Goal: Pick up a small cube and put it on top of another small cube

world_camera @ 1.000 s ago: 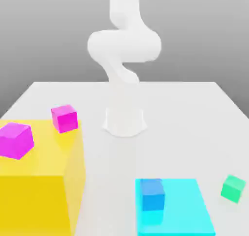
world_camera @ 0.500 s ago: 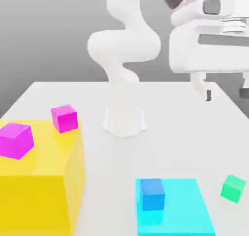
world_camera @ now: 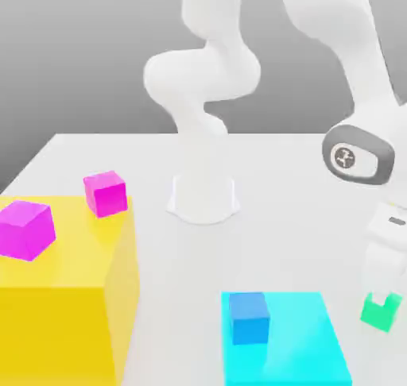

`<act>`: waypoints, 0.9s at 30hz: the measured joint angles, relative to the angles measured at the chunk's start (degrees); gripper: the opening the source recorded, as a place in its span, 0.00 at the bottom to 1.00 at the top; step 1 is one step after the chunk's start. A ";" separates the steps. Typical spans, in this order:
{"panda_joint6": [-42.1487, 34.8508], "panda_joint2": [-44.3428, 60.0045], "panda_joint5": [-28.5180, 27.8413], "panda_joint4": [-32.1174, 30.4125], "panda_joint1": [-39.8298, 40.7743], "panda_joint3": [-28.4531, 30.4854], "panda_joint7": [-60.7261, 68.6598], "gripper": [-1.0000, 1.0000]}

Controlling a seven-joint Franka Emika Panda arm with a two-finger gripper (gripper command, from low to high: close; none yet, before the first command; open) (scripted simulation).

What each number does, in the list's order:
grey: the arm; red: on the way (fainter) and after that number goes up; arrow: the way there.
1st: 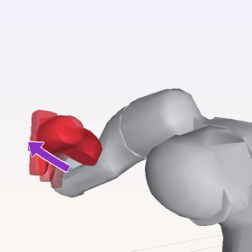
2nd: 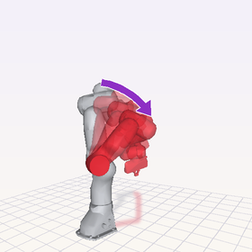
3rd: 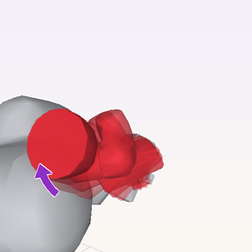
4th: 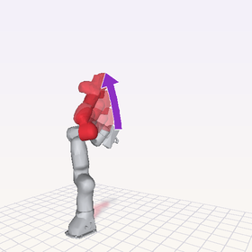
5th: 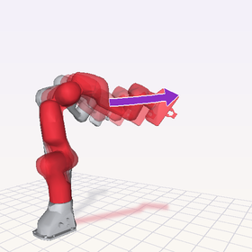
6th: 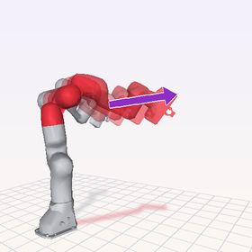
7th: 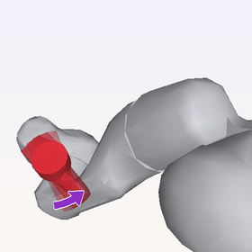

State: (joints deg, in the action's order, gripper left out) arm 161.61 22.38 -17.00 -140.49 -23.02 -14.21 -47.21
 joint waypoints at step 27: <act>-27.53 -33.43 11.41 -5.12 22.05 10.27 -10.88 0.00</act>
State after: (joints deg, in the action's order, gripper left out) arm 134.09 -11.06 -5.59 -145.60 -0.97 -3.95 -58.09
